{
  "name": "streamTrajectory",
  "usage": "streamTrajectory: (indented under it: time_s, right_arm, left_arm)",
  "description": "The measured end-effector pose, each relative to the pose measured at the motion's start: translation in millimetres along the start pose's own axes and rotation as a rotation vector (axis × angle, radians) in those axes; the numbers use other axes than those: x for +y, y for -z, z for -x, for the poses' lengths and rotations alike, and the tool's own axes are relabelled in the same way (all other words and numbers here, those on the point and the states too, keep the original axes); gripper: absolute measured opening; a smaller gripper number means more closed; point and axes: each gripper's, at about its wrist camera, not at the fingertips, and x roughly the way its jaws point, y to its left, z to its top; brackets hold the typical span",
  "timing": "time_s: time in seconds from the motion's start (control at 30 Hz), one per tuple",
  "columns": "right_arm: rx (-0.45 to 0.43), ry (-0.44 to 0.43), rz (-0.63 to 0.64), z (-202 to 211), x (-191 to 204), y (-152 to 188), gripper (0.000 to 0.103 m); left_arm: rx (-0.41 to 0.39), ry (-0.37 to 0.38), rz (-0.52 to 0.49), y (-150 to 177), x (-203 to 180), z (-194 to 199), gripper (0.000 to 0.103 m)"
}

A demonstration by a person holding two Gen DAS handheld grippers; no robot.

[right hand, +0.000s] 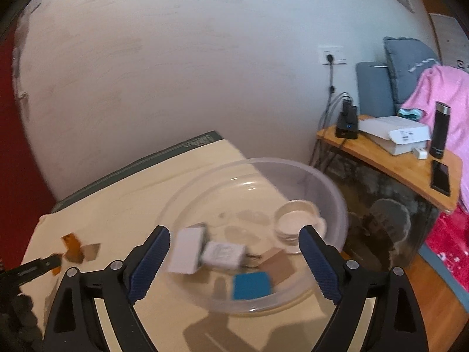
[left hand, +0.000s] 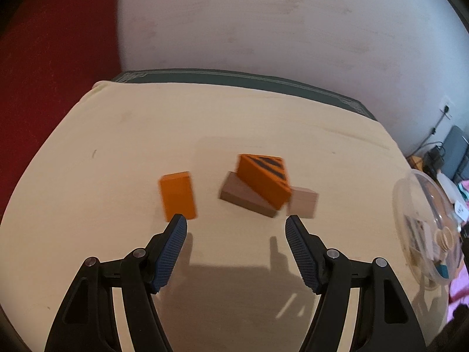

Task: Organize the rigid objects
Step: 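Move the left gripper back to the blocks toward the orange rectangular block, then grasp the orange rectangular block with the left gripper and lift it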

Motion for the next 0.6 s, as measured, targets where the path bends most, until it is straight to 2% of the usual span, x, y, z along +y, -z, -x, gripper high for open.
streamTrajectory:
  time_s: [0.33,0.6]
  right_arm:
    - [0.057,-0.149,0.085,2,46,15,0.093]
    - [0.107,-0.197,0.176,-3,67,32,0.093]
  left_arm:
    - [0.002,-0.074,0.059,-8,33,-12,0.071]
    - [0.038,-0.125,0.115,-20,54,-37,0.071]
